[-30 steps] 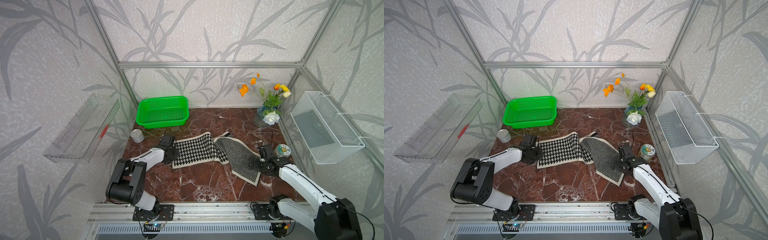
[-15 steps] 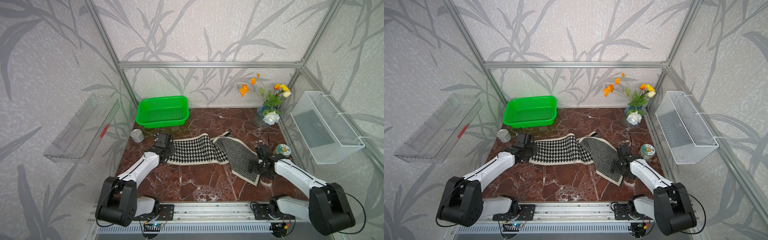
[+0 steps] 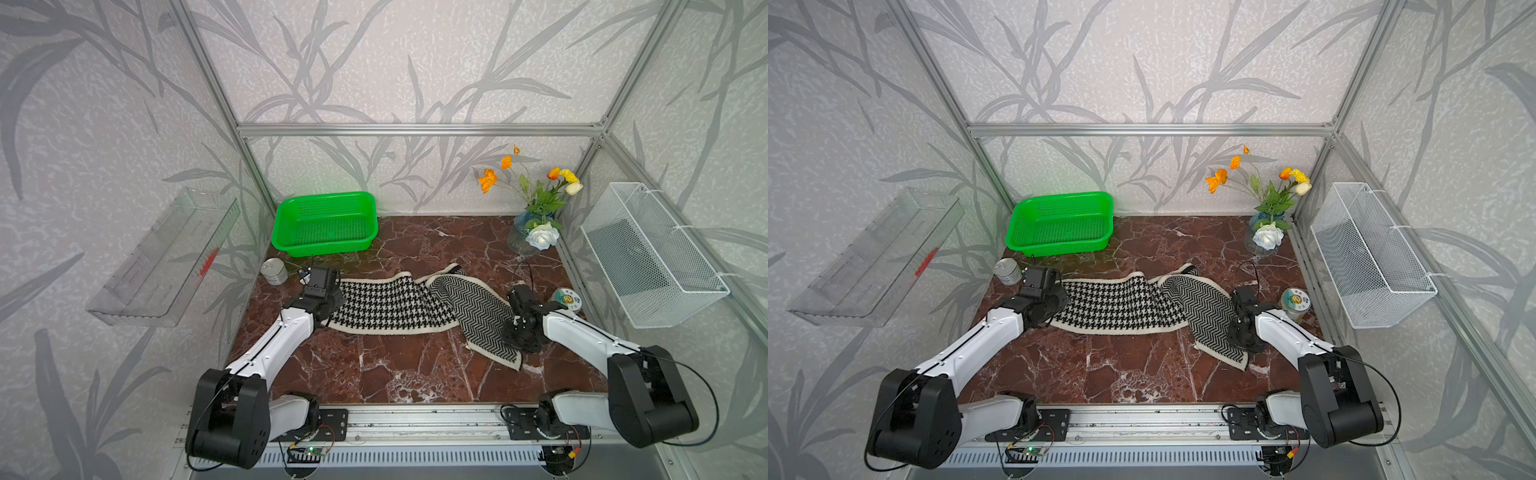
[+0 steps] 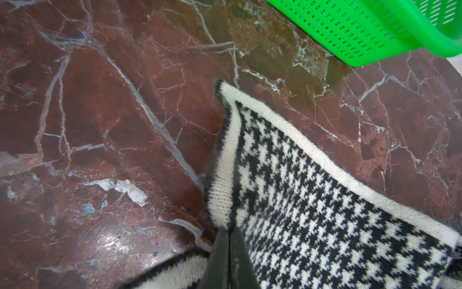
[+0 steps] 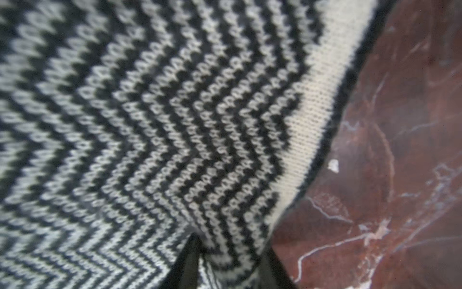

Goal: Roll up the scarf and place it into the basket
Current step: Flatten out the scarf at the center of the board.

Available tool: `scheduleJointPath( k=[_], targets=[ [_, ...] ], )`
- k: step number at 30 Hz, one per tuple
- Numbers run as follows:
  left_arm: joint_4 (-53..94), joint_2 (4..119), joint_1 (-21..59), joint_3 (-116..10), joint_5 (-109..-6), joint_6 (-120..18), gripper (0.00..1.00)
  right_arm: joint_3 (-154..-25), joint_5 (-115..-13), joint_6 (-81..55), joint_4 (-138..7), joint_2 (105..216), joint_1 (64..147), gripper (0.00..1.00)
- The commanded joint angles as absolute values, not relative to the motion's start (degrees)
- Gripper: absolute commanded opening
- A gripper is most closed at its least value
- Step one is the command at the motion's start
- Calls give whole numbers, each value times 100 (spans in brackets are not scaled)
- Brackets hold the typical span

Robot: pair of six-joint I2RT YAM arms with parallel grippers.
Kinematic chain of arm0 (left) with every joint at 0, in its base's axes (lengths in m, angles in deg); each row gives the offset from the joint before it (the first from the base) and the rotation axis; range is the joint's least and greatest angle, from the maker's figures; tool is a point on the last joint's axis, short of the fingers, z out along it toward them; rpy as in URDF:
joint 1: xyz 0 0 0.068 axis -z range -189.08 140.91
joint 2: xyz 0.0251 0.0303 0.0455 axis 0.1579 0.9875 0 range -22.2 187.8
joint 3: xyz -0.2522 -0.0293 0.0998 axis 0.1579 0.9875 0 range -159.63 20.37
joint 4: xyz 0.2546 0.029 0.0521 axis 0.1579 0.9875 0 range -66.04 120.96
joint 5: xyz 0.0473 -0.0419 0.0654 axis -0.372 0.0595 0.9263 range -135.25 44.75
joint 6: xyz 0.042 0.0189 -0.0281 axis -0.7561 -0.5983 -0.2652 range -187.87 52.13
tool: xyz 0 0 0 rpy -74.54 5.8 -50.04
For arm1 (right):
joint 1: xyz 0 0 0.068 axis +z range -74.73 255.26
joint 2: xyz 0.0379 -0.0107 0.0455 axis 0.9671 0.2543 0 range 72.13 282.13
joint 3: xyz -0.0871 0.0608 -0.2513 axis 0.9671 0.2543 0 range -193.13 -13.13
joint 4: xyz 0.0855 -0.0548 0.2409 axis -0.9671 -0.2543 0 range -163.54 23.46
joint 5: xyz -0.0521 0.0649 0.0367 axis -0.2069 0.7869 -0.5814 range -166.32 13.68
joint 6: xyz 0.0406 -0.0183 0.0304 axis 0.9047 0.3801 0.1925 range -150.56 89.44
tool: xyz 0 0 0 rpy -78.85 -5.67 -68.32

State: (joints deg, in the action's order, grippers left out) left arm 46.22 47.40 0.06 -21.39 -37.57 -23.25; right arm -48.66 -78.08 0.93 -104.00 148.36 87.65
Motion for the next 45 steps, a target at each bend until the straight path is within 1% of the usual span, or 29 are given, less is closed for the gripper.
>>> scheduleJointPath(
  k=[1,5,11,14,19,26,31,34,38,40,43,45],
  targets=[
    [4734,4544,-89,-2112,-3546,-2305,0,-4903,-7834,34,-10561,14963,8748,0],
    [4743,4429,-182,-2059,-3411,-2279,0,-5041,-7755,-99,-10662,14750,8739,0],
    [4769,4359,-363,-2097,-3365,-1992,0,-5813,-7745,-125,-11076,13319,8715,0],
    [4774,4378,-390,-2228,-3375,-1949,0,-6582,-7632,-230,-11379,12926,8655,0],
    [4988,4522,-416,-2582,-3292,-1899,0,-7921,-7632,-530,-11882,12828,8545,0],
    [5426,4718,-464,-3189,-3111,-1981,0,-9120,-7200,-860,-12147,12549,7546,0],
    [5844,4944,-597,-3879,-3102,-2272,0,-9846,-6976,-998,-12313,12699,6979,0],
    [6157,5100,-703,-4279,-3143,-2450,0,-10278,-6549,-1014,-12421,12841,6355,0],
    [6299,5086,-807,-4494,-3092,-2606,0,-10932,-5917,-1128,-12717,13080,5332,0],
    [6307,5072,-888,-4623,-3123,-2685,0,-11319,-6095,-1148,-12922,13248,5285,0],
    [6393,5096,-922,-5015,-3144,-2863,0,-11697,-5937,-1030,-12964,13374,5172,0],
    [6641,5200,-917,-5419,-3112,-2978,0,-12102,-6194,-1140,-13196,13509,5171,0]
  ],
)
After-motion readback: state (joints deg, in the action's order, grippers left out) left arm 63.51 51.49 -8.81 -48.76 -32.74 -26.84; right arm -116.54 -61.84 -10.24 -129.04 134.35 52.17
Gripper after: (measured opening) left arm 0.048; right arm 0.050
